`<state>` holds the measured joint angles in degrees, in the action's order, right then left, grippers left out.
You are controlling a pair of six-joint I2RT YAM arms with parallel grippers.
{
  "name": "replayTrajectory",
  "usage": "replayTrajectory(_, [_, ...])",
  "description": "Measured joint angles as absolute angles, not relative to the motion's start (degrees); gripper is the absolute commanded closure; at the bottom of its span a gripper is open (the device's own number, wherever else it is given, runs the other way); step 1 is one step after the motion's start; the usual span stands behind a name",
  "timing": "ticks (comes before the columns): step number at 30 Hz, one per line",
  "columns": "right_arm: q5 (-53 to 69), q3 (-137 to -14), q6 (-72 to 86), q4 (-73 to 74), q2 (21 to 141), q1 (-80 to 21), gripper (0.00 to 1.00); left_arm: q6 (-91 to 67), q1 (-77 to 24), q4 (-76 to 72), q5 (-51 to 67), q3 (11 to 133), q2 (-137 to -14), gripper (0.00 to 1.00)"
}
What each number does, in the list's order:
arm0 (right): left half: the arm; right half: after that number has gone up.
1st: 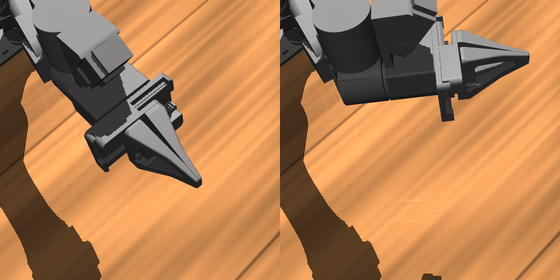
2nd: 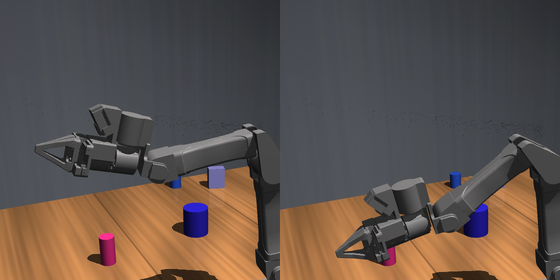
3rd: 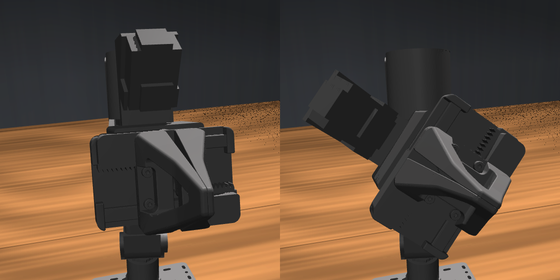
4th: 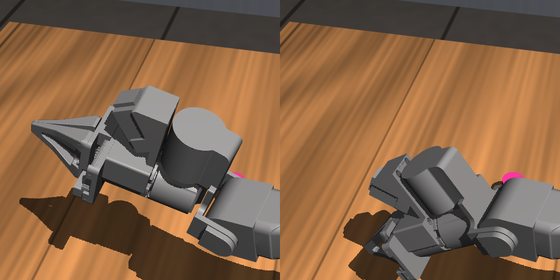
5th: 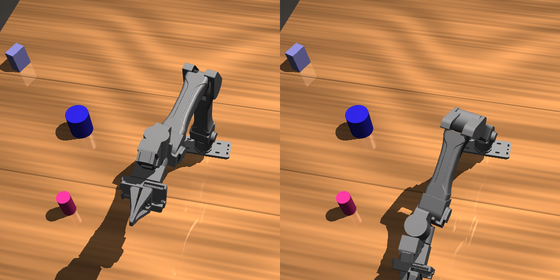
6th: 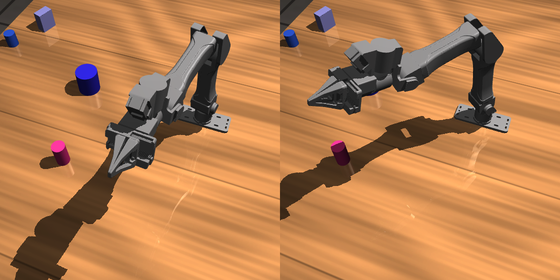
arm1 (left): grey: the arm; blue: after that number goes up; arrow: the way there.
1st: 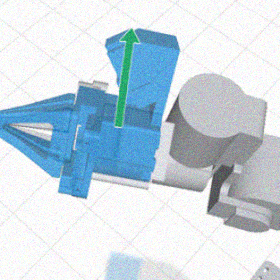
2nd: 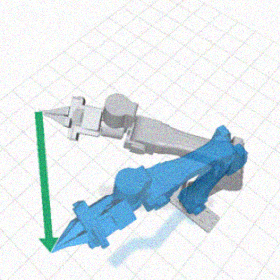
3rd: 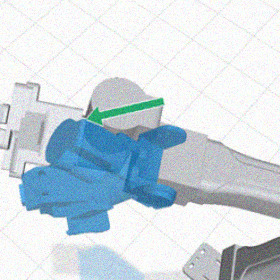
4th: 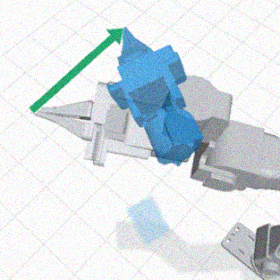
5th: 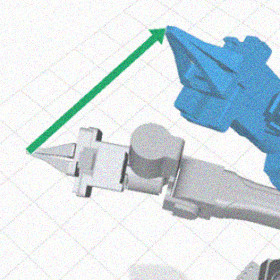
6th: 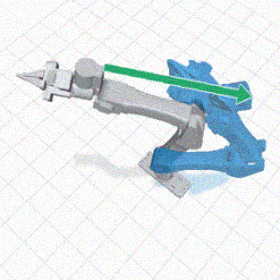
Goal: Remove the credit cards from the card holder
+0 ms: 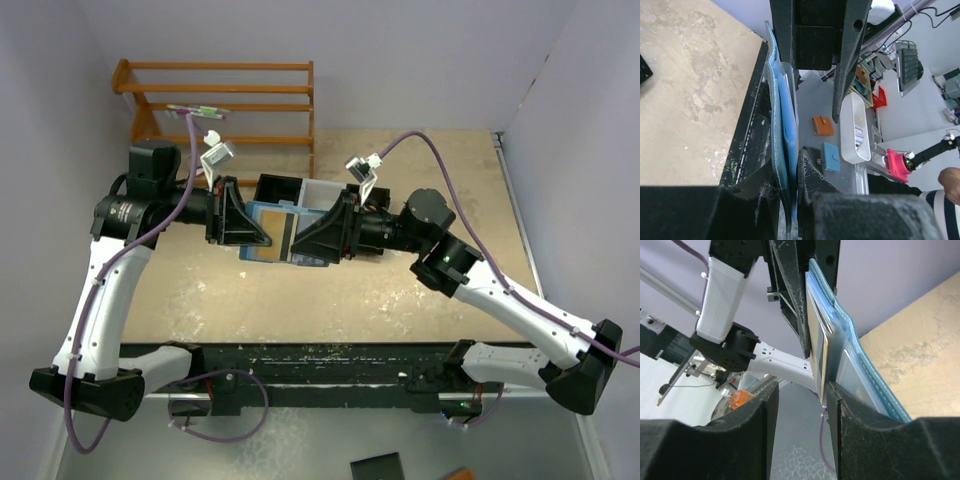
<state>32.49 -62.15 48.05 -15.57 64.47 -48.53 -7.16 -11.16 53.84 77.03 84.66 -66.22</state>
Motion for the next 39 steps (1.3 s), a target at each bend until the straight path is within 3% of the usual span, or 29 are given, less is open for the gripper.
replayTrajectory(12, [34.52,-61.67,52.58,-23.73,66.41,-48.53,1.00,-11.88,-11.00,50.11,81.17,83.79,-64.77,1.00])
replayTrajectory(22, [33.89,-60.84,52.10,-21.47,64.12,-48.58,1.00,-12.49,-11.00,50.02,81.80,83.70,-64.45,0.90])
replayTrajectory(33, [31.57,-59.68,49.43,-14.52,58.59,-48.29,1.00,-12.40,-11.00,50.15,82.67,83.61,-63.13,1.00])
replayTrajectory(39, [28.25,-60.29,45.34,-3.84,55.31,-44.47,1.00,-7.29,-11.00,54.06,73.19,83.90,-63.09,1.00])
